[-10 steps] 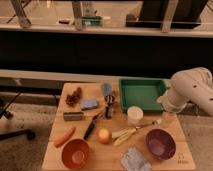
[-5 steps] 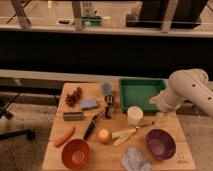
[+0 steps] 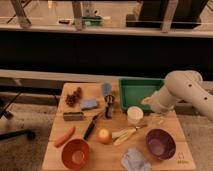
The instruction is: Place sponge in metal cup
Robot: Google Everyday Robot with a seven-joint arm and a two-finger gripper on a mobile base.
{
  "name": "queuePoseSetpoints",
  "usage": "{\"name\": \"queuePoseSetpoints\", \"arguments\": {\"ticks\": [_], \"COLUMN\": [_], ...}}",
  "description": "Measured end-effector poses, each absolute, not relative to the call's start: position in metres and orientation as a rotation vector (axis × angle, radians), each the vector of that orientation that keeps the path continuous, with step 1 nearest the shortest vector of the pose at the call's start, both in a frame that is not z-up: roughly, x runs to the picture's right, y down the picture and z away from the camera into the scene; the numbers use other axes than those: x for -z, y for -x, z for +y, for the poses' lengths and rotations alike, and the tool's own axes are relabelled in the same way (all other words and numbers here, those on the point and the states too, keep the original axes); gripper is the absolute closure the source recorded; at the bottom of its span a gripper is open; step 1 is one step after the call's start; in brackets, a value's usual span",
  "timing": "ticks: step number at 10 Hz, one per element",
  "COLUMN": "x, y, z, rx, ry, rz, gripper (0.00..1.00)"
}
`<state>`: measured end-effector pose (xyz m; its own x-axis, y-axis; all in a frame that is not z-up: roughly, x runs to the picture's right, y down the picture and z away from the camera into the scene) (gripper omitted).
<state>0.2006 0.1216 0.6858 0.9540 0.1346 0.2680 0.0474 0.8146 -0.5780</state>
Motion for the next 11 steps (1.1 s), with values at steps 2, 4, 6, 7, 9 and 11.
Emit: {"name": "queuePoseSetpoints", "arguments": {"ticks": [2, 4, 6, 7, 9, 11], "x": [-0.684, -0.681, -0.678, -0.676, -0.675, -0.674], "y": [-0.184, -0.167, -0.148, -0.135, -0.122, -0.098], "z": [0.124, 0.128, 0.134, 0.136, 0.140, 0.142], "rx": [-0.047, -0.047, -0.044, -0.037, -0.047, -0.059], "ry": [0.619, 0.621, 0.611, 0.606, 0.600, 0.592], "rz": [-0.341, -0.375, -0.407, -0.426, -0.448, -0.469], "gripper": [0.20, 0.20, 0.20, 0.20, 0.20, 0.20]}}
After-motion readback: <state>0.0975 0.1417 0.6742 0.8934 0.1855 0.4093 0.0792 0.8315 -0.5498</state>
